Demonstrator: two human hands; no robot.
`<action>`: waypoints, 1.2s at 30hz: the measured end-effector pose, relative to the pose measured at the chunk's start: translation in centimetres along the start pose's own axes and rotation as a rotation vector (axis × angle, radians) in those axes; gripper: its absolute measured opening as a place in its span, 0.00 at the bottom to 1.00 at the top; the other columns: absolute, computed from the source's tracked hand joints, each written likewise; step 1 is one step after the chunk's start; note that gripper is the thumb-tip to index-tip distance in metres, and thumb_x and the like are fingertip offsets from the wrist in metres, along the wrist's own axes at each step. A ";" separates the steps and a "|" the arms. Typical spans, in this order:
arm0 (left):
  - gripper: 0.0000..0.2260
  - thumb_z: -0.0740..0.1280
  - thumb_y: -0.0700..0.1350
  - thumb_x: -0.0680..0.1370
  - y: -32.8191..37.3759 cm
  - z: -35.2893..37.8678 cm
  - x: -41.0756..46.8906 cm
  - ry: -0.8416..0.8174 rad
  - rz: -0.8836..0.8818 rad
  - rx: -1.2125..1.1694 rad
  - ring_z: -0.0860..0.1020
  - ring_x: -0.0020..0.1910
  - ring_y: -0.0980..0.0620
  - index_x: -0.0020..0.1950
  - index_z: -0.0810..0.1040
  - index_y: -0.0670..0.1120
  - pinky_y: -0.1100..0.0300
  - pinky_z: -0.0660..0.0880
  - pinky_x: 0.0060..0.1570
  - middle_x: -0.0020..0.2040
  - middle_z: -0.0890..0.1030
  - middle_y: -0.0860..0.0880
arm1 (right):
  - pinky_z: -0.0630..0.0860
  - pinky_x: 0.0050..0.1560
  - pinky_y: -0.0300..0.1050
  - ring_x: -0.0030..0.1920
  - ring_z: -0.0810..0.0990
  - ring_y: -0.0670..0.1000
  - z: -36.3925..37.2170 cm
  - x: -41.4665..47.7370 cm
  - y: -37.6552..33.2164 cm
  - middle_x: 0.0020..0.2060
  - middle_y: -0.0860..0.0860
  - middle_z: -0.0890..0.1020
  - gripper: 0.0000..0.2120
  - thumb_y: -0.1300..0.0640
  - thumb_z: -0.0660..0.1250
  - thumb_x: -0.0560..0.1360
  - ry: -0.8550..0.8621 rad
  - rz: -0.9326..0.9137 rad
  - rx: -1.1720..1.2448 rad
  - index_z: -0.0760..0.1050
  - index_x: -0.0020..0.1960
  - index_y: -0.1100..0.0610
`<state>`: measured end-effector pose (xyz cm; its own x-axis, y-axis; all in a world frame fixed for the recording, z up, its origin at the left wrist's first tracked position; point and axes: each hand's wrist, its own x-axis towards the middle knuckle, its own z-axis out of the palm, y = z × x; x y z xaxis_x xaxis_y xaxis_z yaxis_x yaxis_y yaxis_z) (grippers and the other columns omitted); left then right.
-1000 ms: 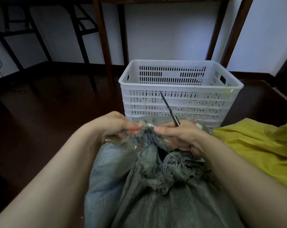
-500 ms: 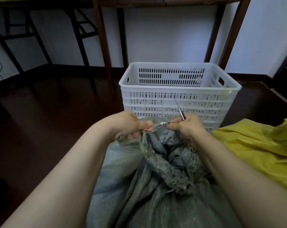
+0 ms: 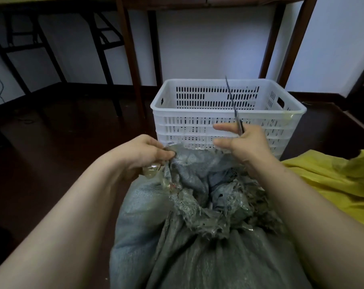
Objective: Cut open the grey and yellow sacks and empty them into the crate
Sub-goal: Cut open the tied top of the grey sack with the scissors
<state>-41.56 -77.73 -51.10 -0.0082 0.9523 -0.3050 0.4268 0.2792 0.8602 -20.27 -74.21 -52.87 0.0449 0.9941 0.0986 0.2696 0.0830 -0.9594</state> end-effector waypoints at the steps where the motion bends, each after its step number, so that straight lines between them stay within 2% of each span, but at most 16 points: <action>1: 0.09 0.69 0.40 0.75 0.0 0.0 0.1 0.019 -0.023 -0.102 0.74 0.21 0.55 0.35 0.79 0.39 0.64 0.72 0.24 0.25 0.77 0.48 | 0.75 0.32 0.36 0.32 0.79 0.38 0.0 -0.3 -0.6 0.38 0.44 0.83 0.10 0.62 0.76 0.66 0.027 -0.057 0.033 0.82 0.37 0.47; 2: 0.10 0.68 0.40 0.76 0.0 0.0 0.2 0.029 -0.041 -0.185 0.73 0.22 0.55 0.35 0.78 0.39 0.63 0.71 0.25 0.25 0.77 0.48 | 0.73 0.30 0.34 0.29 0.78 0.39 0.1 -0.7 -1.3 0.34 0.44 0.84 0.07 0.61 0.76 0.66 0.001 -0.062 0.098 0.81 0.35 0.50; 4: 0.09 0.65 0.41 0.78 0.0 0.1 0.5 0.006 -0.073 -0.289 0.70 0.23 0.56 0.39 0.77 0.40 0.62 0.68 0.28 0.25 0.75 0.49 | 0.66 0.21 0.32 0.20 0.69 0.42 0.8 -1.9 -2.1 0.32 0.50 0.85 0.05 0.55 0.77 0.65 -0.203 0.055 0.182 0.81 0.36 0.54; 6: 0.09 0.60 0.43 0.80 0.3 0.2 0.6 -0.059 -0.125 -0.437 0.70 0.21 0.57 0.43 0.75 0.42 0.66 0.67 0.24 0.25 0.75 0.49 | 0.61 0.17 0.31 0.16 0.63 0.41 1.7 -3.1 -2.1 0.34 0.55 0.85 0.17 0.48 0.77 0.62 -0.375 0.181 0.085 0.80 0.43 0.58; 8: 0.09 0.57 0.44 0.80 0.3 0.3 0.7 -0.133 -0.165 -0.613 0.71 0.20 0.56 0.45 0.74 0.43 0.67 0.68 0.20 0.27 0.75 0.48 | 0.62 0.16 0.31 0.15 0.65 0.40 2.8 -4.0 -1.9 0.27 0.50 0.81 0.24 0.47 0.79 0.59 -0.434 0.230 0.005 0.77 0.47 0.59; 11: 0.09 0.59 0.46 0.72 0.3 0.1 0.7 -0.258 -0.137 -0.758 0.69 0.22 0.55 0.41 0.75 0.43 0.67 0.67 0.23 0.30 0.72 0.47 | 0.69 0.21 0.31 0.23 0.75 0.39 3.9 -3.9 -1.7 0.29 0.45 0.79 0.18 0.55 0.80 0.62 -0.374 0.167 -0.082 0.79 0.46 0.61; 14: 0.16 0.59 0.51 0.67 -0.4 -0.4 0.9 -0.304 -0.121 -0.827 0.65 0.23 0.55 0.35 0.78 0.40 0.68 0.64 0.22 0.33 0.69 0.46 | 0.60 0.17 0.28 0.16 0.68 0.39 4.0 -3.5 -1.7 0.21 0.45 0.76 0.03 0.68 0.70 0.67 -0.341 0.125 -0.058 0.81 0.40 0.64; 17: 0.21 0.60 0.57 0.67 -0.7 -0.7 1.0 -0.306 -0.116 -0.838 0.65 0.23 0.55 0.36 0.79 0.39 0.69 0.62 0.21 0.32 0.70 0.46 | 0.57 0.17 0.32 0.16 0.62 0.42 3.9 -3.4 -1.7 0.20 0.47 0.73 0.08 0.64 0.65 0.72 -0.352 0.184 0.025 0.77 0.34 0.61; 19: 0.20 0.62 0.57 0.66 -0.6 -0.5 1.1 -0.299 -0.105 -0.841 0.65 0.23 0.55 0.38 0.78 0.39 0.69 0.64 0.21 0.31 0.71 0.47 | 0.55 0.18 0.34 0.19 0.60 0.45 3.9 -3.5 -1.8 0.25 0.50 0.75 0.10 0.54 0.67 0.73 -0.432 0.229 0.094 0.77 0.40 0.62; 21: 0.18 0.64 0.56 0.66 -0.6 -0.2 1.3 -0.270 -0.096 -0.821 0.67 0.22 0.55 0.37 0.77 0.39 0.68 0.67 0.22 0.30 0.72 0.47 | 0.54 0.18 0.34 0.19 0.59 0.45 4.0 -3.6 -1.7 0.25 0.50 0.73 0.20 0.45 0.73 0.69 -0.524 0.199 0.054 0.76 0.43 0.64; 24: 0.16 0.70 0.57 0.65 -1.0 -0.1 1.4 -0.259 -0.090 -0.692 0.64 0.21 0.57 0.38 0.76 0.44 0.69 0.63 0.20 0.29 0.71 0.50 | 0.54 0.19 0.34 0.18 0.58 0.44 3.6 -3.7 -1.7 0.22 0.49 0.67 0.14 0.54 0.75 0.68 -0.585 0.154 -0.025 0.76 0.42 0.64; 25: 0.16 0.71 0.60 0.66 -1.1 0.0 1.4 -0.238 -0.088 -0.626 0.62 0.20 0.58 0.36 0.77 0.47 0.69 0.60 0.19 0.28 0.70 0.51 | 0.53 0.19 0.34 0.17 0.58 0.44 3.3 -3.6 -1.7 0.21 0.49 0.67 0.10 0.58 0.74 0.69 -0.589 0.168 -0.008 0.76 0.38 0.62; 27: 0.19 0.68 0.65 0.68 -1.4 0.2 1.7 -0.131 -0.090 -0.500 0.60 0.18 0.58 0.31 0.77 0.50 0.69 0.55 0.19 0.24 0.69 0.52 | 0.51 0.20 0.34 0.17 0.58 0.45 2.9 -3.2 -2.0 0.19 0.48 0.67 0.14 0.60 0.71 0.69 -0.575 0.198 0.041 0.71 0.29 0.57; 29: 0.23 0.65 0.67 0.71 -1.7 0.7 2.3 0.070 -0.097 -0.378 0.61 0.17 0.57 0.29 0.72 0.48 0.68 0.57 0.20 0.20 0.68 0.52 | 0.52 0.19 0.34 0.17 0.58 0.45 3.1 -3.3 -2.3 0.19 0.48 0.66 0.17 0.61 0.67 0.69 -0.555 0.217 0.049 0.68 0.24 0.54; 32: 0.26 0.63 0.64 0.75 -2.6 1.4 3.6 0.326 -0.145 -0.263 0.60 0.14 0.55 0.26 0.66 0.46 0.68 0.59 0.19 0.16 0.66 0.50 | 0.54 0.18 0.32 0.17 0.58 0.44 3.7 -4.0 -2.5 0.20 0.49 0.65 0.16 0.60 0.65 0.69 -0.566 0.232 0.029 0.67 0.25 0.53; 36: 0.23 0.64 0.55 0.78 -4.1 2.2 5.2 0.526 -0.154 -0.320 0.58 0.11 0.55 0.27 0.67 0.45 0.71 0.56 0.17 0.14 0.65 0.51 | 0.56 0.18 0.30 0.16 0.59 0.43 4.1 -4.9 -2.2 0.17 0.45 0.65 0.16 0.60 0.64 0.69 -0.602 0.244 -0.056 0.64 0.25 0.52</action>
<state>-41.31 -74.15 -57.11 -0.5258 0.8087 -0.2636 0.0941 0.3633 0.9269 -25.03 -78.98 -52.35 -0.4312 0.8504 -0.3014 0.3703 -0.1378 -0.9186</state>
